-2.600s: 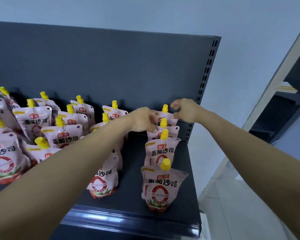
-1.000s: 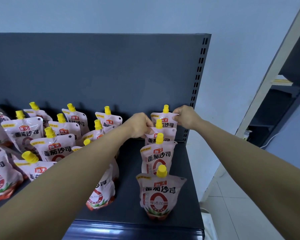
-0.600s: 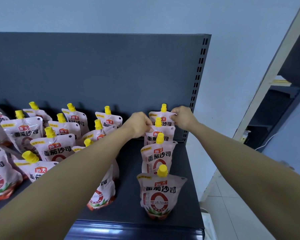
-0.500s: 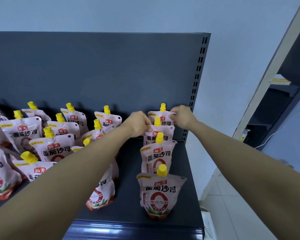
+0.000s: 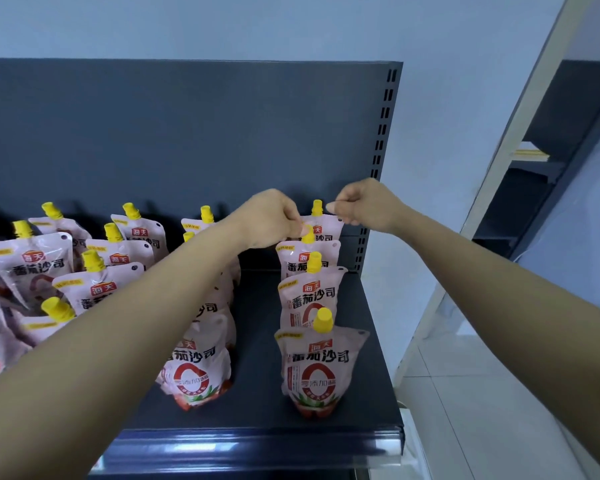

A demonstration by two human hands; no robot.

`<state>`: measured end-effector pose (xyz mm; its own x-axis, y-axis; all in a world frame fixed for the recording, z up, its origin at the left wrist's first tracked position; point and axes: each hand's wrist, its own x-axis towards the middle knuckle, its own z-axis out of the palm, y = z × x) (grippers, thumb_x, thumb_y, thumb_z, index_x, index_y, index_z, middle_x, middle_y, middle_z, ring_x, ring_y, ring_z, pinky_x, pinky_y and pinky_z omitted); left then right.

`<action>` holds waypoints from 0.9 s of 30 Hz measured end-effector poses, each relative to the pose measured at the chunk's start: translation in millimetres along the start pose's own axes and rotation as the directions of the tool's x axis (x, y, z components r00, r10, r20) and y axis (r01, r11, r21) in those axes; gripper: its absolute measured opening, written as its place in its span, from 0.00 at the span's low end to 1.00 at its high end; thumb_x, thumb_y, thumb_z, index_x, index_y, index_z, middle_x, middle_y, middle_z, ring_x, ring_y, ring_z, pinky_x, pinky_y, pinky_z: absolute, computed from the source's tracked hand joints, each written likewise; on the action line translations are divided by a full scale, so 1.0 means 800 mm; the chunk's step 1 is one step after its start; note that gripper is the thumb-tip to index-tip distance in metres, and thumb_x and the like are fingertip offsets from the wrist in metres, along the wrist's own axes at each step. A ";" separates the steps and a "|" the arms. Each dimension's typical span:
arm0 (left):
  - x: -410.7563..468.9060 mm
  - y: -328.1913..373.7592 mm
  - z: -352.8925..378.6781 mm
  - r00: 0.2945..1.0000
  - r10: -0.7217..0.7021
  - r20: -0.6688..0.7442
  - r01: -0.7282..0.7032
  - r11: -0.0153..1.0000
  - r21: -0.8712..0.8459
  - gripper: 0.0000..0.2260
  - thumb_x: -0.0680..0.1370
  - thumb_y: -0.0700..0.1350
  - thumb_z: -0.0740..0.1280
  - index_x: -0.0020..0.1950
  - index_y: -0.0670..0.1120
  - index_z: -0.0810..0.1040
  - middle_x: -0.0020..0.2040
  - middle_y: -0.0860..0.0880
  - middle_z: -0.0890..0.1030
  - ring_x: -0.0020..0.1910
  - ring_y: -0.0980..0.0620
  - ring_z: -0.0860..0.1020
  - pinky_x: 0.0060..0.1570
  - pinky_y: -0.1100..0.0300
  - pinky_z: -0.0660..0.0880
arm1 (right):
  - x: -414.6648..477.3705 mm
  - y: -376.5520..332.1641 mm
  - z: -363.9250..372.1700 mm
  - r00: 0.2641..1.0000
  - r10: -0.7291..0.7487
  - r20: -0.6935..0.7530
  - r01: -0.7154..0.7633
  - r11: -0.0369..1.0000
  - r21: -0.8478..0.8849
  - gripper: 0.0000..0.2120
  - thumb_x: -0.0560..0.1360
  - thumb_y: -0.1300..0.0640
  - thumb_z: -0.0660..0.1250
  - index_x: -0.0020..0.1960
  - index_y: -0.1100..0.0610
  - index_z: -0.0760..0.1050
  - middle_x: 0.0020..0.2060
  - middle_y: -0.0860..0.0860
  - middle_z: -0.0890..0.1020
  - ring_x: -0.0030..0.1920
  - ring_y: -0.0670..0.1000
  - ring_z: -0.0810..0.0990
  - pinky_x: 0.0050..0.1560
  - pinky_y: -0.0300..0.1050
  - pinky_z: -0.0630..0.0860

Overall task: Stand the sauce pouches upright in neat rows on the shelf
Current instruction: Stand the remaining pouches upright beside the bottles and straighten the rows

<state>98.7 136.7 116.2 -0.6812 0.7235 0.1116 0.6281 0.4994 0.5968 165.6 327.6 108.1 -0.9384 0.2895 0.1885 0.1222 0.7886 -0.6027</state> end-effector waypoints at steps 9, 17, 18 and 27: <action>-0.046 -0.014 0.028 0.942 0.066 0.329 -0.037 0.995 -0.094 0.08 0.73 0.39 0.71 0.50 0.38 0.82 0.46 0.41 0.83 0.43 0.50 0.77 0.51 0.54 0.76 | -0.033 -0.023 0.013 0.981 -0.002 0.195 0.003 1.000 -0.005 0.11 0.73 0.53 0.70 0.50 0.60 0.82 0.45 0.53 0.82 0.46 0.50 0.78 0.49 0.44 0.75; -0.042 -0.025 0.038 0.964 0.028 0.263 0.006 0.992 -0.129 0.06 0.74 0.36 0.68 0.48 0.40 0.83 0.37 0.50 0.79 0.43 0.51 0.77 0.49 0.53 0.79 | -0.032 -0.016 0.035 0.970 0.082 0.228 -0.038 0.981 -0.189 0.08 0.75 0.57 0.68 0.52 0.58 0.82 0.43 0.46 0.78 0.49 0.50 0.74 0.51 0.42 0.70; -0.042 -0.025 0.039 0.964 0.032 0.263 0.003 0.991 -0.131 0.06 0.74 0.36 0.68 0.48 0.41 0.83 0.37 0.50 0.79 0.43 0.51 0.77 0.48 0.54 0.79 | -0.034 -0.015 0.039 0.970 0.083 0.229 -0.037 0.979 -0.199 0.06 0.76 0.57 0.66 0.44 0.56 0.82 0.38 0.46 0.76 0.46 0.51 0.73 0.47 0.41 0.70; -0.048 -0.029 0.036 0.944 -0.016 0.329 0.088 0.975 -0.205 0.08 0.73 0.37 0.69 0.51 0.41 0.82 0.47 0.45 0.83 0.51 0.46 0.80 0.54 0.49 0.78 | -0.038 -0.001 0.046 0.980 0.131 0.152 -0.107 0.982 -0.155 0.09 0.78 0.60 0.64 0.46 0.64 0.80 0.41 0.57 0.80 0.45 0.56 0.76 0.52 0.49 0.77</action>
<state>121.3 111.1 75.1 -0.5293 0.8321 -0.1656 0.4756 0.4527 0.7543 182.1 297.9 74.4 -0.9524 0.3046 -0.0119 0.2709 0.8276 -0.4917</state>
